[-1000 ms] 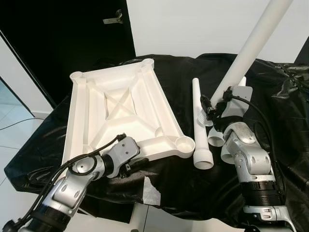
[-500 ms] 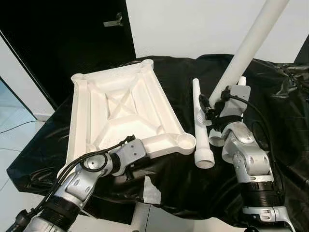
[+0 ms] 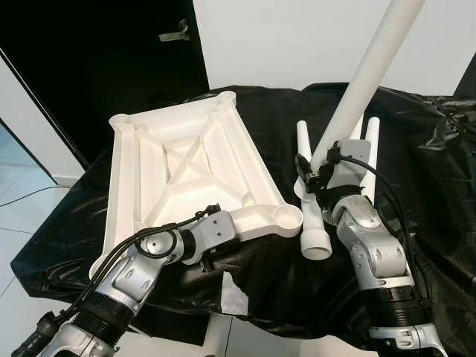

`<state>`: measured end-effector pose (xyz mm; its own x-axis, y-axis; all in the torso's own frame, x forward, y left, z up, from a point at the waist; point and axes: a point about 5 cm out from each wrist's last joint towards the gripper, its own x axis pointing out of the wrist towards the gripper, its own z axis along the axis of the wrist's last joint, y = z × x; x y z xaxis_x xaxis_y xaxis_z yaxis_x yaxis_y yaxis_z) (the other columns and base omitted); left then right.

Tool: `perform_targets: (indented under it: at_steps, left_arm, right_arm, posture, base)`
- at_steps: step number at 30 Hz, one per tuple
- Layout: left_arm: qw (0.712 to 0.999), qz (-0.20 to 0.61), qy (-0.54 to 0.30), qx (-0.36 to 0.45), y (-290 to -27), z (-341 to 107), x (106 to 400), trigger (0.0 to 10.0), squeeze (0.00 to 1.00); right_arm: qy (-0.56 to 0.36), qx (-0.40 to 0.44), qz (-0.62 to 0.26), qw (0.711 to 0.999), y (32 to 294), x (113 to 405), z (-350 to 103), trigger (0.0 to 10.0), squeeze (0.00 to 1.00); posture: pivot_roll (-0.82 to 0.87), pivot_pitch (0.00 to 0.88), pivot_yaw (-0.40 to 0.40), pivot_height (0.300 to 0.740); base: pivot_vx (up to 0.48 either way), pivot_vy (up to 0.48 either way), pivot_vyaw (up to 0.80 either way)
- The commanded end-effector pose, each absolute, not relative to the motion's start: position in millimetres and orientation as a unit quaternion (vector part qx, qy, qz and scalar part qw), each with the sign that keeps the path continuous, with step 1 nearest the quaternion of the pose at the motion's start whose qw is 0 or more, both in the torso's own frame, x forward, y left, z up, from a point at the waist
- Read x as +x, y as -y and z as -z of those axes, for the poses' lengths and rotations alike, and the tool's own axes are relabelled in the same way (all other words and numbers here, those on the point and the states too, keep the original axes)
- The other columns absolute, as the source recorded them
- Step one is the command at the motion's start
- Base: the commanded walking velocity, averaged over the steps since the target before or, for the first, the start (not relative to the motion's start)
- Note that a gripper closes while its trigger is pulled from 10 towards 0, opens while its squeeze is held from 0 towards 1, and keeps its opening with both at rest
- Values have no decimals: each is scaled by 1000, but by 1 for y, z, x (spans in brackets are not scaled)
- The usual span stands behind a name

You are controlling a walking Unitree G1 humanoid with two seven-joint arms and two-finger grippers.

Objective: Building children table

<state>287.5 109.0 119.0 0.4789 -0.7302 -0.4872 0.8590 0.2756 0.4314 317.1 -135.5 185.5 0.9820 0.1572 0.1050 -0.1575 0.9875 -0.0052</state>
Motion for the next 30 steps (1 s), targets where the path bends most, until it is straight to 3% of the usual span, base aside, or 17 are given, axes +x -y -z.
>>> perform_targets:
  at_steps: [1, 2, 4, 6, 8, 13, 14, 15, 16, 30]
  left_arm:
    - [791, 499, -99, 340, -110, -119, 290, 10000, 0]
    - [791, 501, -98, 336, -110, -120, 290, 353, 0]
    - [790, 507, -100, 330, -109, -120, 290, 0, 0]
    - [789, 508, -102, 330, -109, -119, 290, 0, 0]
    - [784, 513, -106, 333, -109, -118, 289, 10000, 0]
    - [787, 511, -105, 330, -108, -118, 289, 10000, 0]
    - [789, 510, -102, 327, -107, -120, 289, 3098, 0]
    - [789, 510, -102, 327, -107, -120, 289, 3098, 0]
    - [793, 504, -104, 326, -106, -120, 291, 10000, 0]
    - [810, 482, -108, 315, -102, -124, 294, 10000, 0]
  right_arm:
    - [52, 2, -86, 995, 131, 316, -186, 10000, 0]
    - [51, 3, -88, 995, 130, 316, -186, 10000, 0]
    - [50, 6, -94, 994, 129, 316, -186, 10000, 0]
    - [52, 6, -97, 994, 129, 316, -187, 10000, 0]
    - [54, 8, -103, 993, 127, 315, -187, 10000, 0]
    - [56, 11, -115, 992, 121, 315, -188, 10000, 0]
    - [55, 13, -123, 991, 116, 316, -187, 10000, 0]
    - [55, 13, -123, 991, 116, 316, -187, 10000, 0]
    - [53, 13, -132, 990, 111, 316, -186, 10000, 0]
    - [18, -1, -178, 984, 88, 310, -169, 10000, 0]
  posture:
    - [-26, 0, 97, 740]
    - [-27, 0, 97, 740]
    - [-27, 0, 99, 740]
    - [-27, 0, 99, 740]
    - [-21, 0, 98, 740]
    - [-19, 0, 96, 740]
    - [-14, 0, 93, 740]
    - [-14, 0, 93, 740]
    - [-11, 0, 91, 740]
    - [-2, 0, 81, 740]
  base:
    - [0, 0, 0]
    - [0, 0, 0]
    - [0, 0, 0]
    - [0, 0, 0]
    - [0, 0, 0]
    - [0, 0, 0]
    - [0, 0, 0]
    - [0, 0, 0]
    - [0, 0, 0]
    - [0, 0, 0]
